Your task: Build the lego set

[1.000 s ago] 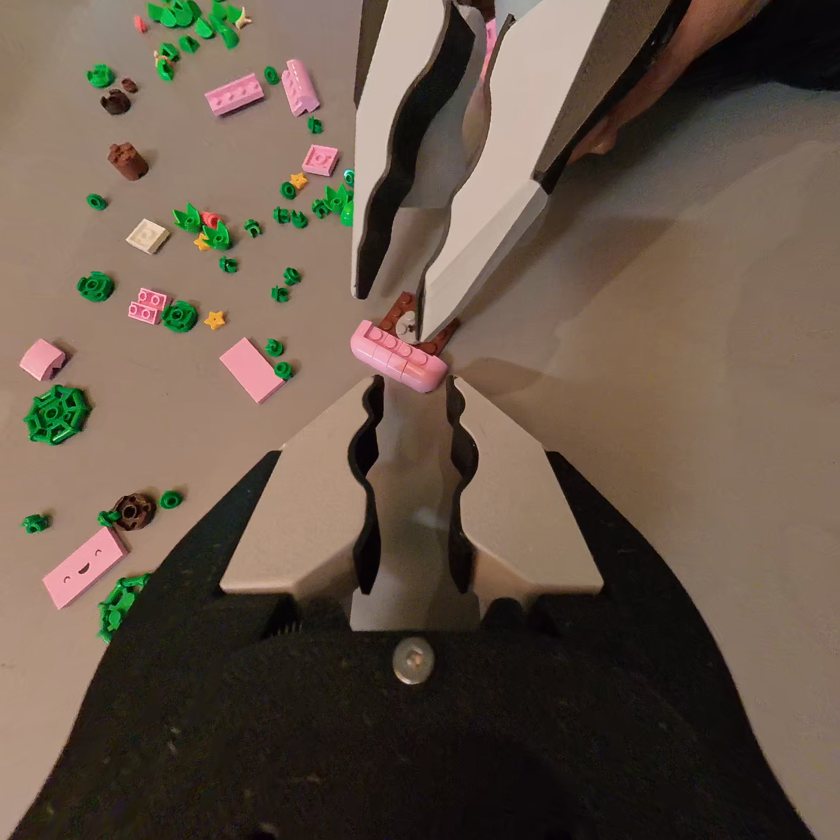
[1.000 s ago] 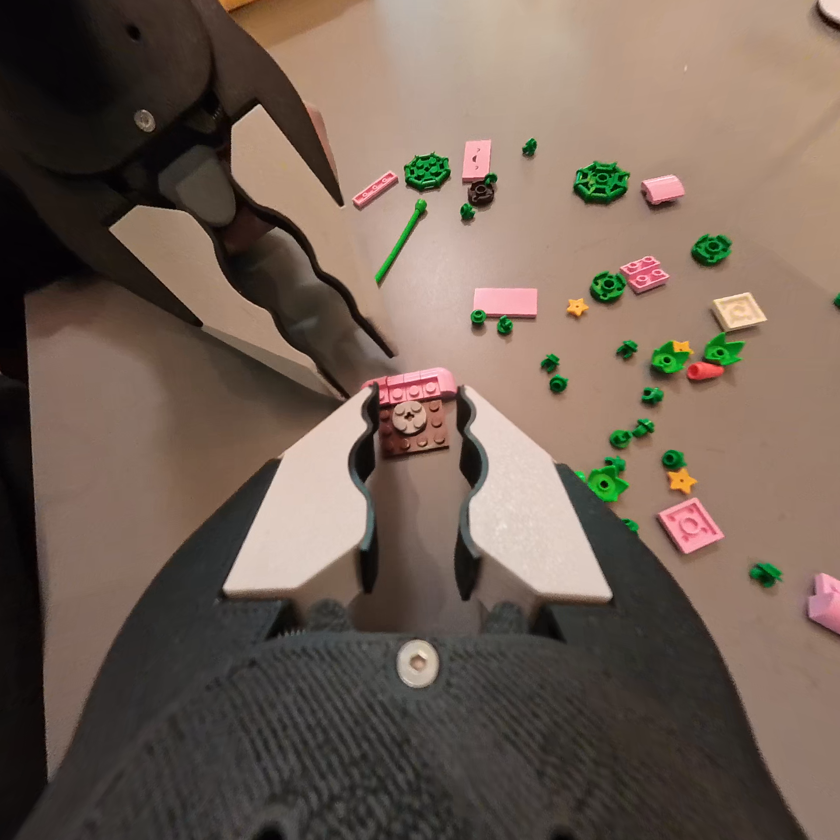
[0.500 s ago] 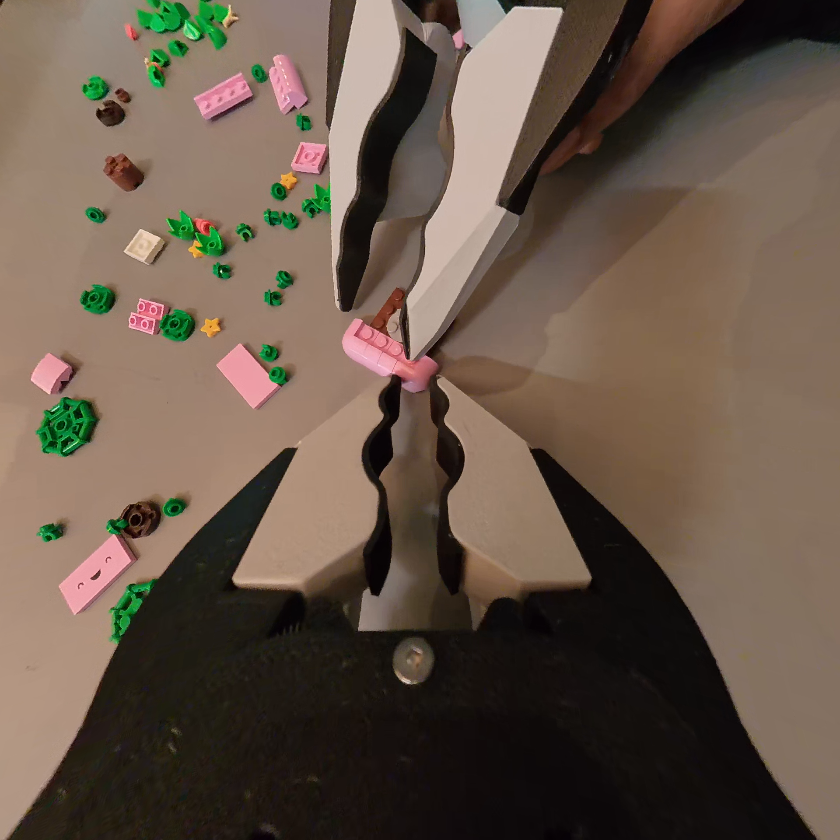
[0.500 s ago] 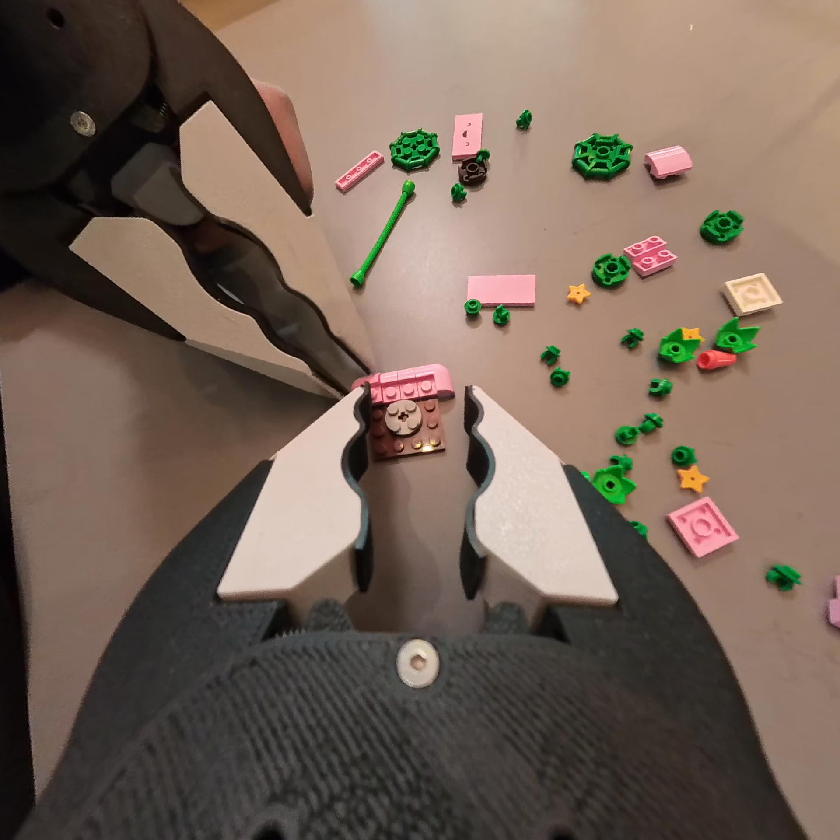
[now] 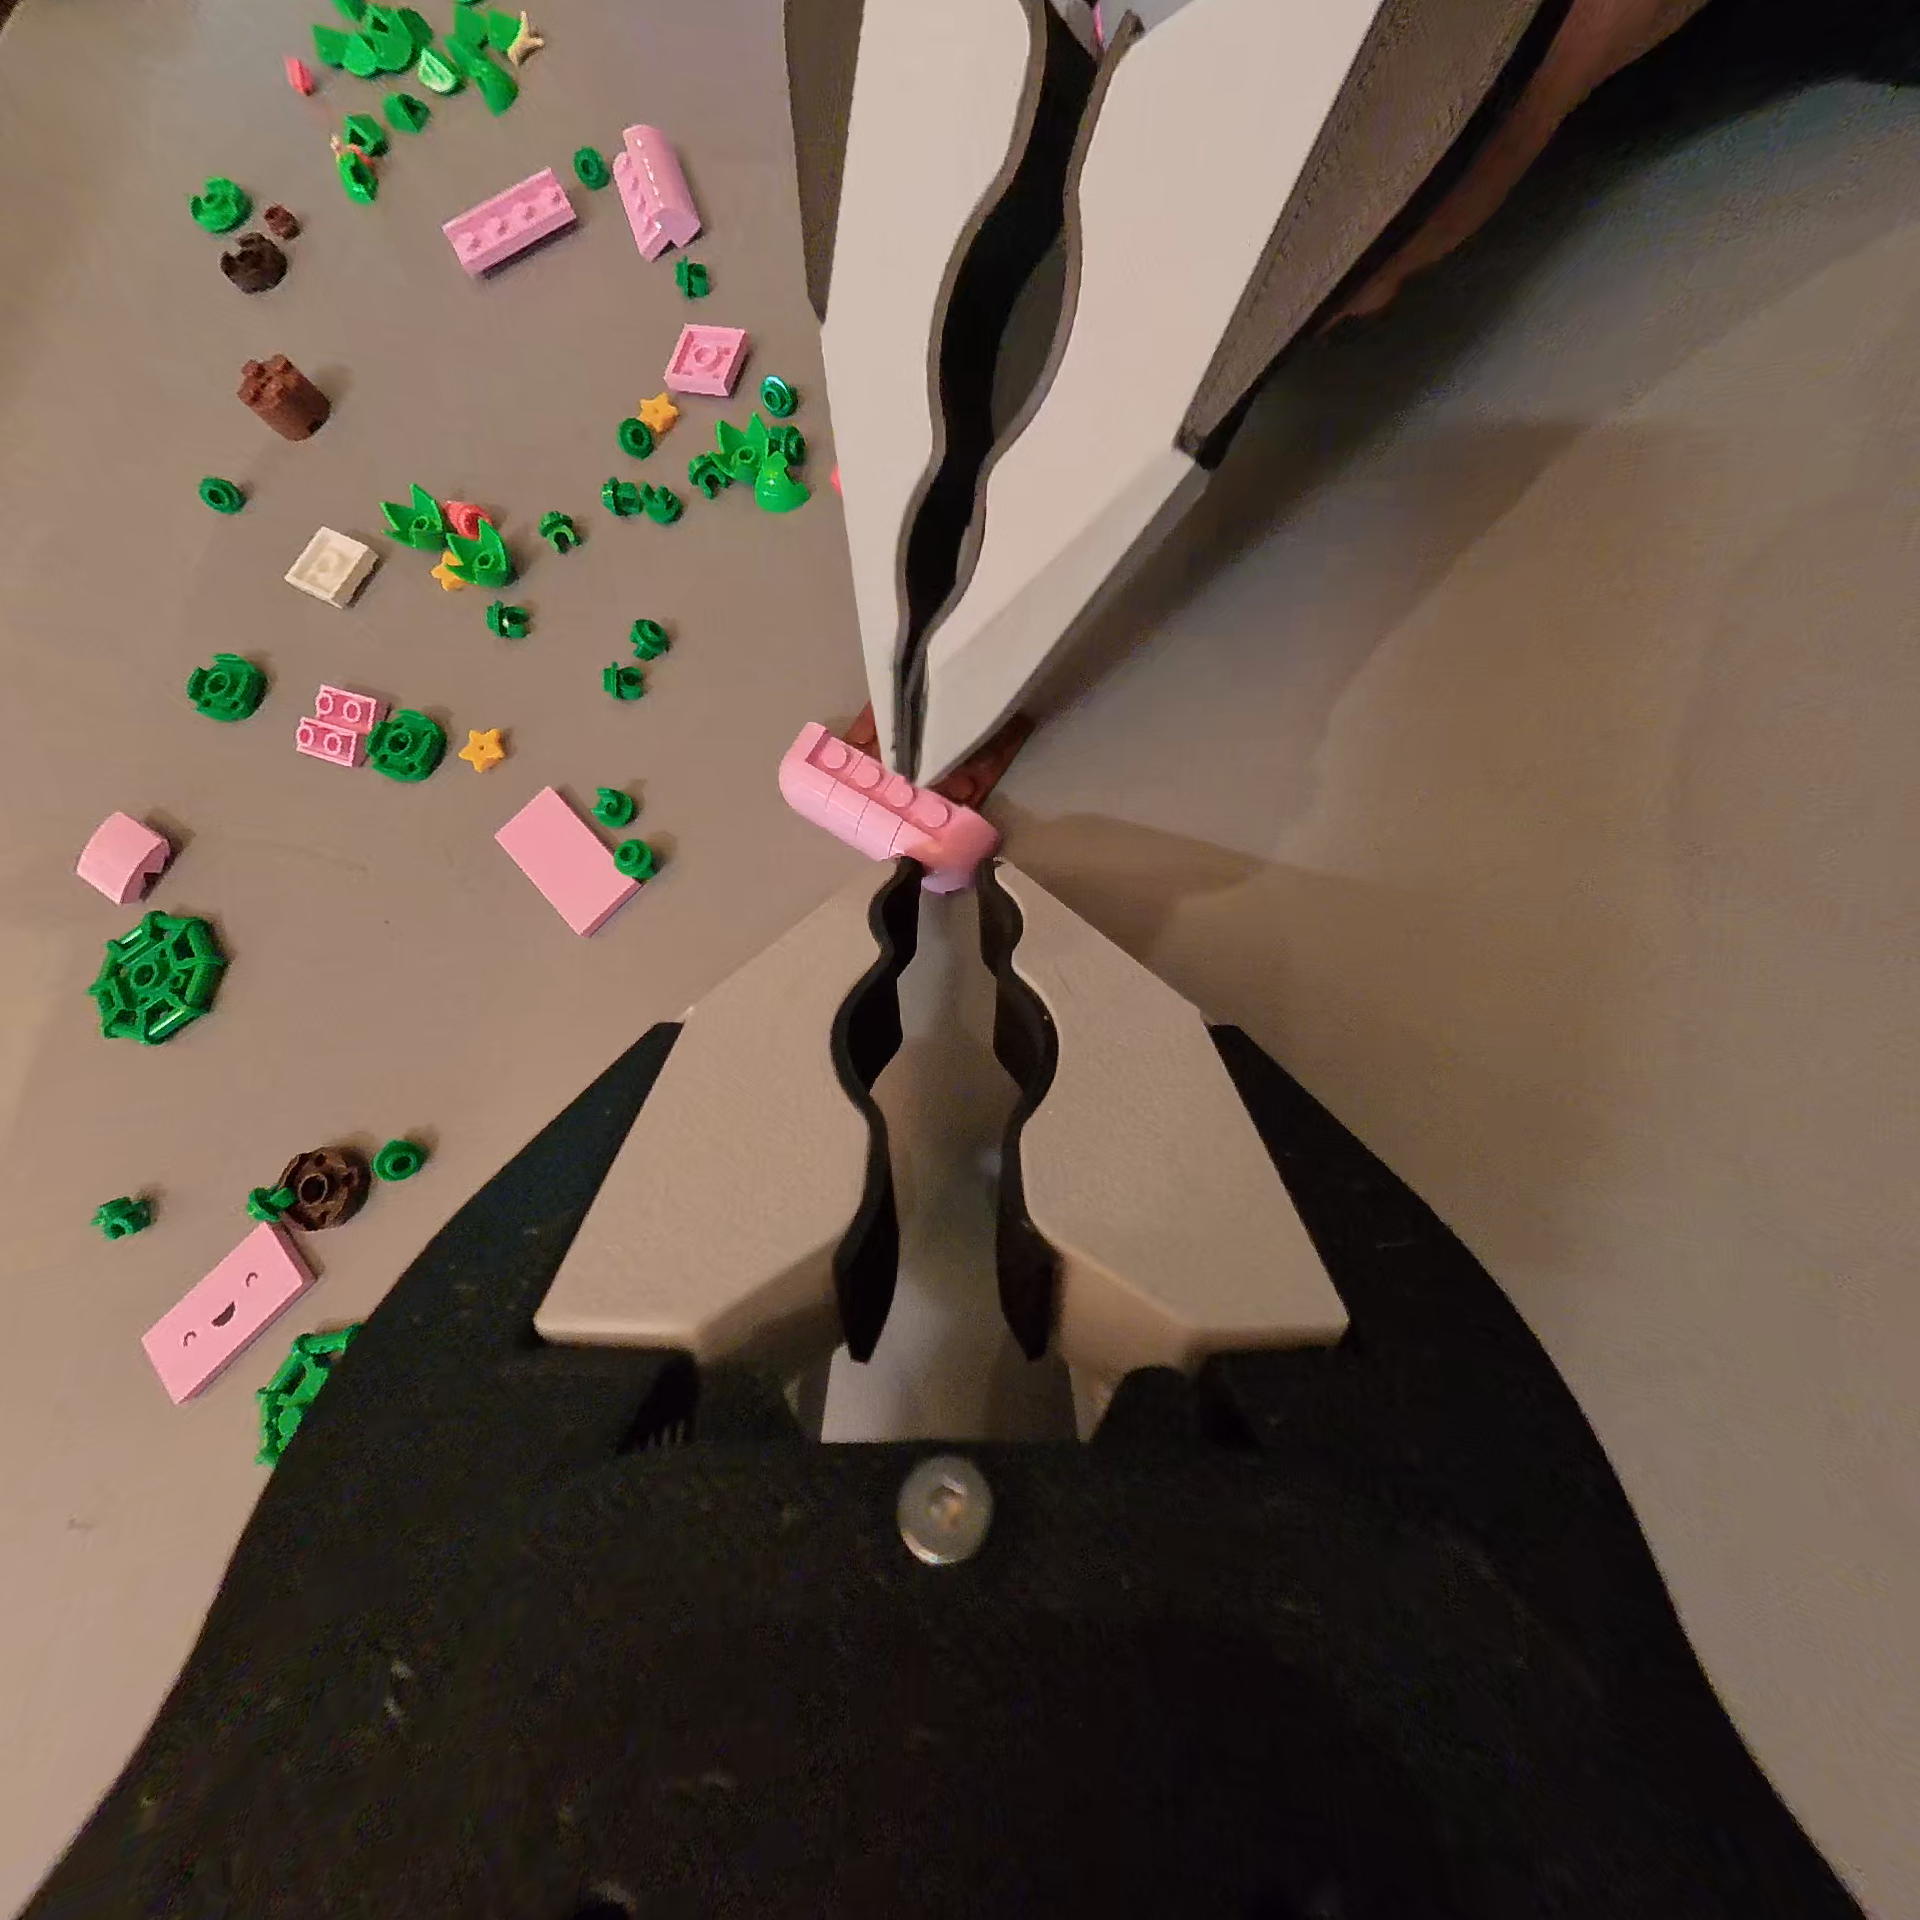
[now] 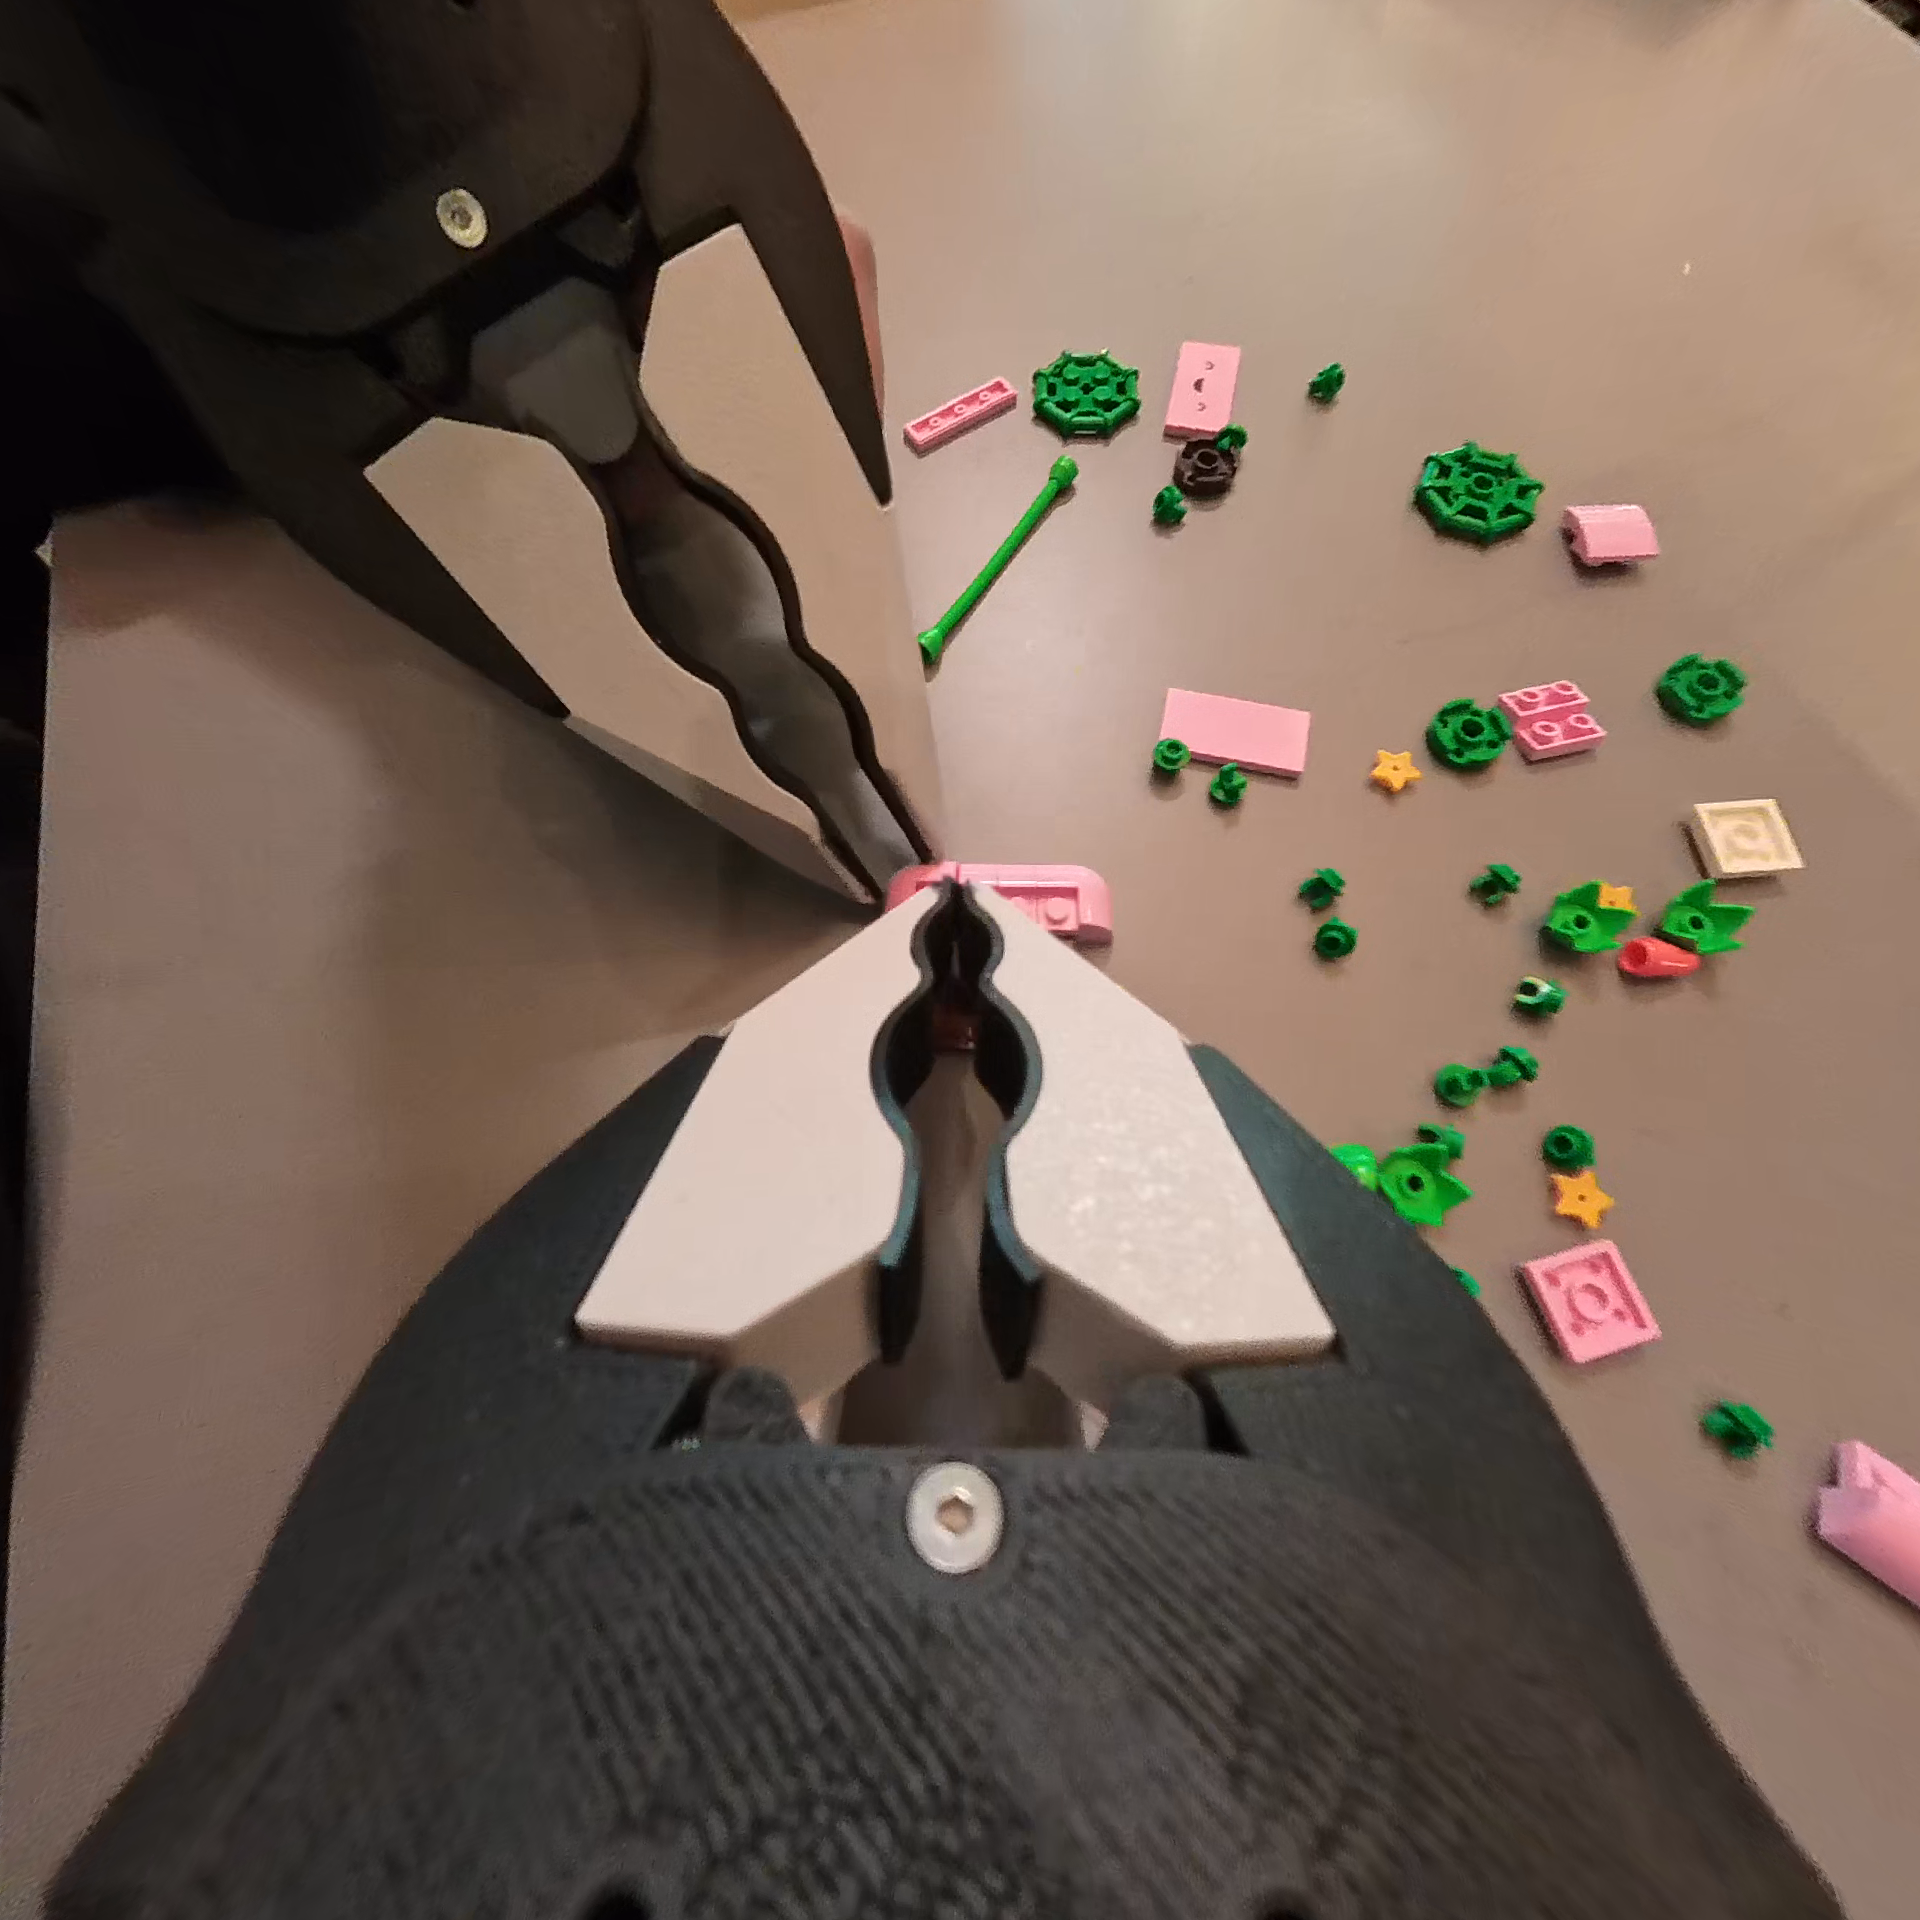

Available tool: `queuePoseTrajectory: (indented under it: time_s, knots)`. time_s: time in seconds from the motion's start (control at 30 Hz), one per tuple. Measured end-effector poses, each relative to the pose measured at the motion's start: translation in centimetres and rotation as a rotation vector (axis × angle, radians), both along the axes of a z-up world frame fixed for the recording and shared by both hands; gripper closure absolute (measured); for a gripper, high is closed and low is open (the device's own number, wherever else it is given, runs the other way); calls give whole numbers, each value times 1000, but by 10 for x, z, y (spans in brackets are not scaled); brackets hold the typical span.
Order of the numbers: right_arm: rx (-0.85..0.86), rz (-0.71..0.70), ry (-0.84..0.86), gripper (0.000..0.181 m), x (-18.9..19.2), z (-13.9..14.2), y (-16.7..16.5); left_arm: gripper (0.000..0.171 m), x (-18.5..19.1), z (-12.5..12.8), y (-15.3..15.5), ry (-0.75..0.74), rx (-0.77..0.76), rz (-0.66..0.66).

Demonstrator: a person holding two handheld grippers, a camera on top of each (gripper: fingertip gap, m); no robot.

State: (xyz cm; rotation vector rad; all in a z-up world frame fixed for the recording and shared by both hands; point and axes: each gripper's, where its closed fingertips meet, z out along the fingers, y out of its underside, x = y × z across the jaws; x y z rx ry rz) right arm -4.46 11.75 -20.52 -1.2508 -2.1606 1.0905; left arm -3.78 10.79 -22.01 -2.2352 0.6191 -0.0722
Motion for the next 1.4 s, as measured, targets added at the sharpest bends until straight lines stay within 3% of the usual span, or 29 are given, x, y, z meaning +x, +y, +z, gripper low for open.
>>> queuePoseTrajectory:
  time_s: [0.8,1.07,1.17,1.27,1.4]
  knots:
    - [-15,-22,-57,181,1,-7,-3,164,0,-1,1,21,7,7]
    - [22,-19,-13,181,-2,-7,-3,164,0,-1,1,33,10,7]
    - [14,-41,63,181,-5,8,7,171,0,-4,1,56,3,5]
    - [-46,-79,91,162,-7,20,15,169,1,-3,1,51,5,2]
    - [-14,-68,5,132,-4,1,16,168,1,-2,1,26,-4,1]
